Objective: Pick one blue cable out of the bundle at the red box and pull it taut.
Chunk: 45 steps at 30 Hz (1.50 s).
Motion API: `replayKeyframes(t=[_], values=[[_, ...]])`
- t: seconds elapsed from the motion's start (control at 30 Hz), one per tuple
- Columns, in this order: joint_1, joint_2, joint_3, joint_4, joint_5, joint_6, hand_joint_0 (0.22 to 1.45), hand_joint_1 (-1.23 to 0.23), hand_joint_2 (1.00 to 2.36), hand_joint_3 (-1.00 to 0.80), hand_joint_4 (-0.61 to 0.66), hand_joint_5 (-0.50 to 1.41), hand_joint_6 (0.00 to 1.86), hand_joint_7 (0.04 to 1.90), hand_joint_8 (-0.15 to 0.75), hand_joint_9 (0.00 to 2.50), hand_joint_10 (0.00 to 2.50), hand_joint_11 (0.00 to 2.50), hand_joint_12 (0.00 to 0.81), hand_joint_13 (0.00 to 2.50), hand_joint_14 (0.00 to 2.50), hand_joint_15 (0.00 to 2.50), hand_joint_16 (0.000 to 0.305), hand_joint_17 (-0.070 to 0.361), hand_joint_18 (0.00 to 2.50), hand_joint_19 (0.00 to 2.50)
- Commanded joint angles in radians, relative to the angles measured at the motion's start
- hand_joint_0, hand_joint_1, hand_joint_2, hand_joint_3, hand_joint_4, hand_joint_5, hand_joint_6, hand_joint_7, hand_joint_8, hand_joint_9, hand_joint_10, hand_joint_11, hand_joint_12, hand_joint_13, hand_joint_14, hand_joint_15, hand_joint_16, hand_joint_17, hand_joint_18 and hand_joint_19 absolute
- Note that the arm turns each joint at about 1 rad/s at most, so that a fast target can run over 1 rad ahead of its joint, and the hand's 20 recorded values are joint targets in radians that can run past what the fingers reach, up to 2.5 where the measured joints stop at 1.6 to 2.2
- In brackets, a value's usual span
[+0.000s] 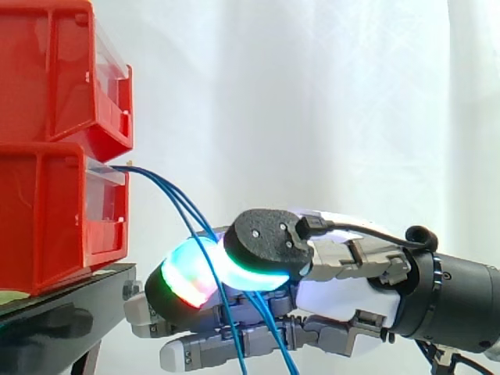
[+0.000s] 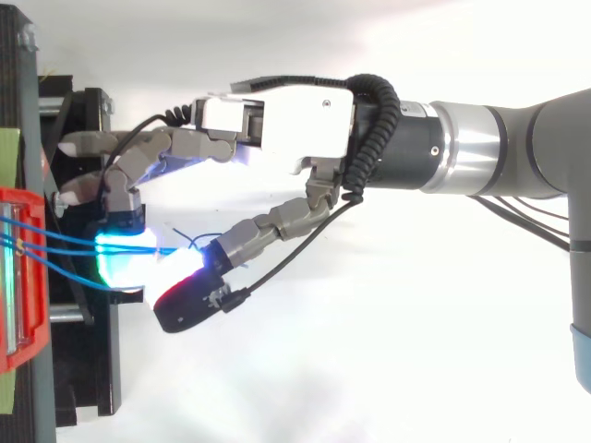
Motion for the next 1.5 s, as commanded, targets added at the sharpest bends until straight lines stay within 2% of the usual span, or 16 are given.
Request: replayKeyframes(t=[0.0,0.07,0.2,0.27,0.4,0.43,0.57,0.77,0.93,1.3,1.47], values=[[0.0,0.001,0.0,0.0,0.0,0.0,0.69,-0.93,1.01,-0.36,0.18,-0.16,0.89,0.91,0.317,0.44,0.0,0.01,0.362,0.22,0.0,0.0,0.06,0.135,0.39,0.09],[0.0,0.001,0.0,0.002,0.003,0.0,0.7,-0.98,1.0,-0.5,0.24,-0.16,0.89,0.93,0.315,0.43,0.0,0.0,0.361,0.21,0.0,0.0,0.06,0.134,0.39,0.09],[0.0,0.001,0.0,0.002,0.003,0.0,0.59,-0.92,1.0,-0.5,0.27,-0.16,0.87,0.91,0.313,0.43,0.0,0.0,0.364,0.21,0.0,0.0,0.06,0.135,0.38,0.11],[-0.002,0.001,0.0,0.002,0.003,0.0,0.53,-0.78,1.0,-0.5,0.3,-0.15,0.83,0.89,0.318,0.44,0.0,0.0,0.377,0.2,0.0,0.0,0.063,0.141,0.38,0.13],[0.0,0.001,0.0,0.002,0.003,0.0,0.56,-0.66,1.0,-0.5,0.29,-0.13,0.77,0.94,0.309,0.45,0.0,0.0,0.37,0.2,0.0,0.0,0.061,0.138,0.36,0.15],[0.0,0.001,0.0,0.002,0.003,0.0,0.59,-0.63,1.01,-0.43,0.28,-0.13,0.75,0.96,0.308,0.46,0.0,0.0,0.366,0.19,0.0,0.0,0.06,0.136,0.35,0.16],[0.0,0.001,0.0,0.002,0.003,0.0,0.6,-0.6,1.01,-0.31,0.26,-0.11,0.71,1.02,0.304,0.46,0.0,0.0,0.365,0.18,0.0,0.0,0.06,0.135,0.32,0.17],[0.0,0.001,0.0,0.002,0.006,0.002,0.6,-0.59,1.02,-0.23,0.26,-0.11,0.69,1.06,0.307,0.47,0.0,0.0,0.366,0.18,0.0,0.0,0.06,0.135,0.31,0.18],[-0.002,0.001,0.0,0.002,0.006,0.002,0.59,-0.54,1.01,-0.25,0.3,-0.1,0.67,1.07,0.312,0.47,0.0,0.0,0.372,0.17,0.0,0.0,0.062,0.139,0.29,0.2],[-0.003,0.001,0.0,0.003,0.003,0.003,0.61,-0.56,1.01,-0.18,0.32,-0.08,0.6,1.17,0.328,0.51,0.0,0.0,0.383,0.2,0.0,0.0,0.064,0.144,0.32,0.19],[-0.005,0.002,0.002,0.003,0.0,0.005,0.61,-0.67,1.02,-0.13,0.3,-0.09,0.63,1.14,0.331,0.53,0.0,0.04,0.381,0.21,0.0,0.0,0.063,0.141,0.36,0.18]])
